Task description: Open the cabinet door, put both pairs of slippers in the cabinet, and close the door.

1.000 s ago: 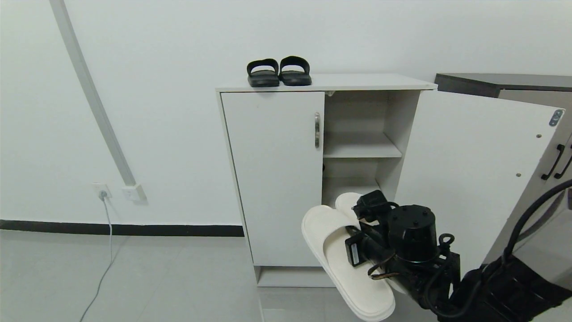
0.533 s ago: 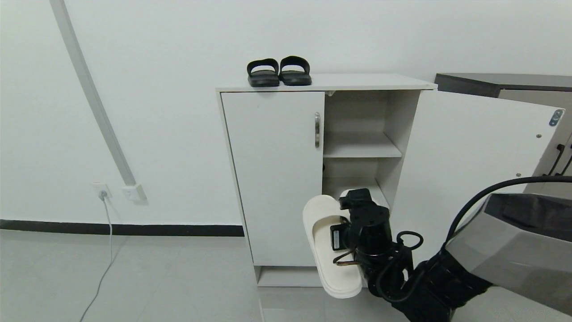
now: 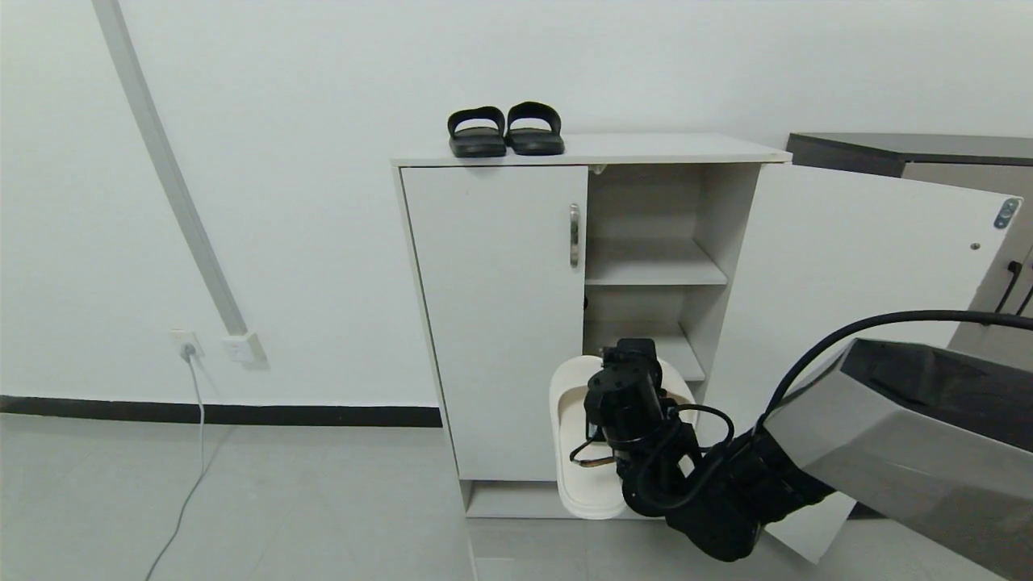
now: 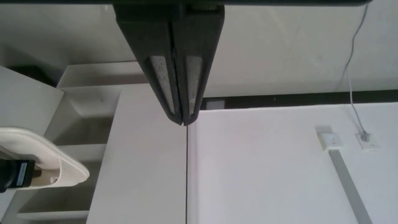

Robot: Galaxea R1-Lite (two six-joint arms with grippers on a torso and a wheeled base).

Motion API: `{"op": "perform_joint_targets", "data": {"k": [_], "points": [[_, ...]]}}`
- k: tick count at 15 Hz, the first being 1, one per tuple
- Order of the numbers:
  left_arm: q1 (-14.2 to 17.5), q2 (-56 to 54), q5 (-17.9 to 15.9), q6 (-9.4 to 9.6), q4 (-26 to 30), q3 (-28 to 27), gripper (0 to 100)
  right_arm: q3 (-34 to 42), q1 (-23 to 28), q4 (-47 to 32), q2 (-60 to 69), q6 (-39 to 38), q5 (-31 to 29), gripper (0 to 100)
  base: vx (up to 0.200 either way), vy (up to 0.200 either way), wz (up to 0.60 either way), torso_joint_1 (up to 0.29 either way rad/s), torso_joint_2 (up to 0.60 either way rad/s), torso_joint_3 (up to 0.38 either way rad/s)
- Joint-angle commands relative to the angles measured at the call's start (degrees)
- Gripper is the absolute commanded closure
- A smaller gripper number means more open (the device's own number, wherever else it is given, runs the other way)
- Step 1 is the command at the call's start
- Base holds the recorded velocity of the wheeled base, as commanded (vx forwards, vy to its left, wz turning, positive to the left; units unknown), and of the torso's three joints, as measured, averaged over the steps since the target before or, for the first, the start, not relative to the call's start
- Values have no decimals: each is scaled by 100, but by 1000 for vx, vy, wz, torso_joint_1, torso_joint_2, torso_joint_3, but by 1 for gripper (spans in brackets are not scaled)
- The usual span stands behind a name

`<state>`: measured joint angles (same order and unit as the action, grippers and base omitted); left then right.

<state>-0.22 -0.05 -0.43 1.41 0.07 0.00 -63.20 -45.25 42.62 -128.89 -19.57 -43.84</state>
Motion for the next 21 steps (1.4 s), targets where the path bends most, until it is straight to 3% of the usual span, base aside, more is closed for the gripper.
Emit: {"op": "perform_joint_targets", "data": {"k": [1, 7, 14, 17, 21], "points": [[4, 14, -1, -1, 1, 0, 100, -9, -1, 1, -4, -3, -37, 100, 0, -200, 0, 2, -2, 2], [4, 14, -1, -1, 1, 0, 100, 44, -1, 10, -84, 5, -143, 100, 0, -200, 0, 2, 4, 2], [4, 14, 8, -27, 1, 0, 100, 44, -19, 45, -312, 5, -64, 100, 0, 0, 0, 0, 0, 0], [4, 14, 8, -27, 1, 0, 100, 53, -19, 317, -567, 93, 402, 100, 0, 0, 0, 0, 0, 0], [4, 14, 8, -27, 1, 0, 100, -158, 16, 555, -910, 366, 499, 100, 0, 0, 0, 0, 0, 0]]}}
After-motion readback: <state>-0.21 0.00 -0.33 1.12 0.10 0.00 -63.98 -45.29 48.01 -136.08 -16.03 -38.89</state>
